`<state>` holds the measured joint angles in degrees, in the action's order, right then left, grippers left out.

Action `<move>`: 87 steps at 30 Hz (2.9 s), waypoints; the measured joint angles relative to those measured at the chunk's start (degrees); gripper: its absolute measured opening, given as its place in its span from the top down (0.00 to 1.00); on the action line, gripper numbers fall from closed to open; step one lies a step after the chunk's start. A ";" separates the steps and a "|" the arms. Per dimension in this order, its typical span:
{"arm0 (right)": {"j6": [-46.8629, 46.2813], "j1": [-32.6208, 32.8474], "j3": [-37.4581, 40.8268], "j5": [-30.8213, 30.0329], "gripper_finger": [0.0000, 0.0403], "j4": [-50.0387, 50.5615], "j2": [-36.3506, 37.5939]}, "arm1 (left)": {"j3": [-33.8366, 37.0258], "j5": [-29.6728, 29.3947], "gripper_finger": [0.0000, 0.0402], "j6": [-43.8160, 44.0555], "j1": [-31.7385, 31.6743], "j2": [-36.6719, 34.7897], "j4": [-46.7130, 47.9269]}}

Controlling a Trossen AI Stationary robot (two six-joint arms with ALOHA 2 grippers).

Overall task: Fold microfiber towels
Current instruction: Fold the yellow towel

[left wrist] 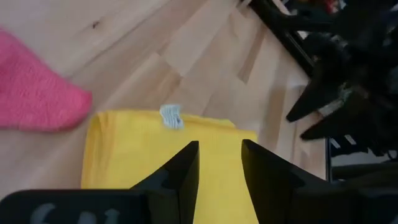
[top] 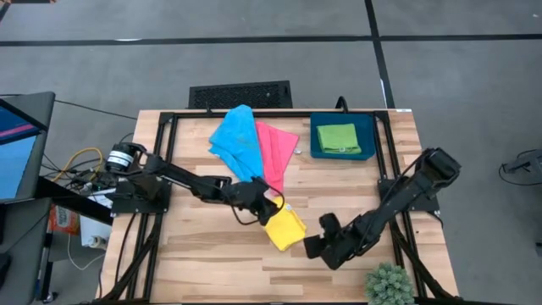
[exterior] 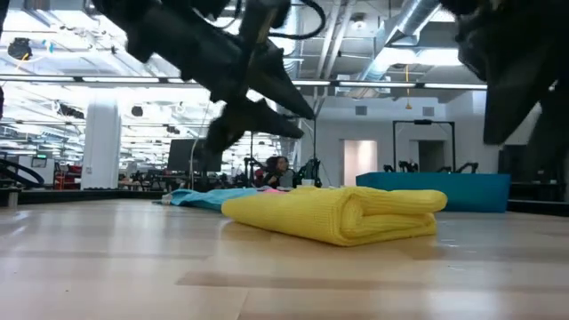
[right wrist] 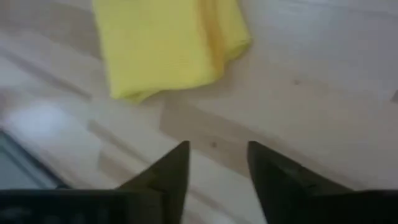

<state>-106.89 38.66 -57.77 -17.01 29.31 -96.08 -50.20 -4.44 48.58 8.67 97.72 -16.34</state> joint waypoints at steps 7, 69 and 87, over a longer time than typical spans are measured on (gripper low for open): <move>-6.15 -0.16 0.01 -0.89 0.33 -6.71 -6.78 | -0.98 8.12 0.72 -7.22 -2.83 5.51 -1.63; -22.68 -2.34 -0.14 -8.37 0.41 -8.46 -10.41 | -7.51 -1.74 1.00 33.33 2.47 16.47 9.75; -27.72 3.80 -0.23 -9.68 0.42 -4.01 -7.99 | -7.53 -0.01 1.00 34.67 2.47 16.49 8.03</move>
<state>-134.61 42.46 -58.00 -26.69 25.30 -104.07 -57.74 -4.45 83.24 11.14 114.21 -8.32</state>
